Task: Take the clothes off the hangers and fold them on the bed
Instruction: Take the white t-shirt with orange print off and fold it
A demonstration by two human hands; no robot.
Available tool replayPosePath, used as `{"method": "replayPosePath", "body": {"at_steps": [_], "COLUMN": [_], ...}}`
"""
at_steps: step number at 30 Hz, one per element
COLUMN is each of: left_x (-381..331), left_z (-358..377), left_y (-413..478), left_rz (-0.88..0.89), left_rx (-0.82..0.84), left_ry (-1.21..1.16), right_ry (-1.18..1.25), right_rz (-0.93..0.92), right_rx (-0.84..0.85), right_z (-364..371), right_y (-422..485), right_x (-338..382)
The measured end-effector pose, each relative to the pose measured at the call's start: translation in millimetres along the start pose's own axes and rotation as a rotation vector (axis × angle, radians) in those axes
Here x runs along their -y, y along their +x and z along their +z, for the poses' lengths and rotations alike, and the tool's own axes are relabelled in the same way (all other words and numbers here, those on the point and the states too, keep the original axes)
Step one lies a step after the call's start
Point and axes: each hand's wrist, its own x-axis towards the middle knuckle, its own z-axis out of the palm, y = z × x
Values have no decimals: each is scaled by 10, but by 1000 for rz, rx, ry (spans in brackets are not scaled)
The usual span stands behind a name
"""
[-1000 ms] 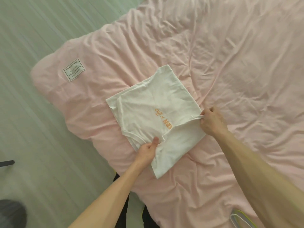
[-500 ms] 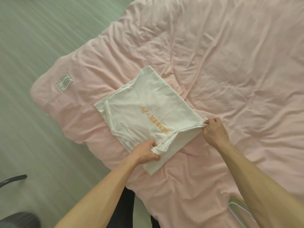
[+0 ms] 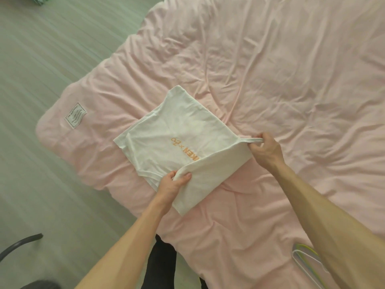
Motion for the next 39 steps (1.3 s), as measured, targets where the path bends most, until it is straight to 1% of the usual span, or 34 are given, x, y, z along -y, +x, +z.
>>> {"method": "replayPosePath", "body": {"at_steps": [3,6,8,12,16,21,24,26,29,34,39], "left_x": [-135,-318,-423,-622,-839,-922,-925,-896,-879,-876,-811], "left_z": [-202,-497,-721,-1058,-1328,-1546,-1575,-1567,-1573,-1633,-1695], "left_y": [3,102,218,481,742,1030,1151,1174,1156,1201,1216], "left_rz": [61,119,174,260,301,242,249,248,201,177,217], "left_rx": [-27,-140,-221,-350,-461,-521,-566,-576,-569,-595,-607], "left_ry": [10,23,80,292,382,435,440,470,519,643,759], "right_ry": [23,69,40,31,17,-17,-47,-56,-61,12,119], "right_rz": [-35,-49,-98,-140,-155,-133,-109,-86,-63,-69,-66], "right_rx": [23,39,54,76,51,46,53,57,56,24,-42], "right_z": [42,249,444,811,1177,1526,1685,1757,1851,1917,1915], "right_y": [164,405,582,878,1173,1444,1577,1614,1645,1670,1664], "right_x": [362,799,1078,1495,1779,1962,2052,2092,2108,2101,2096]}}
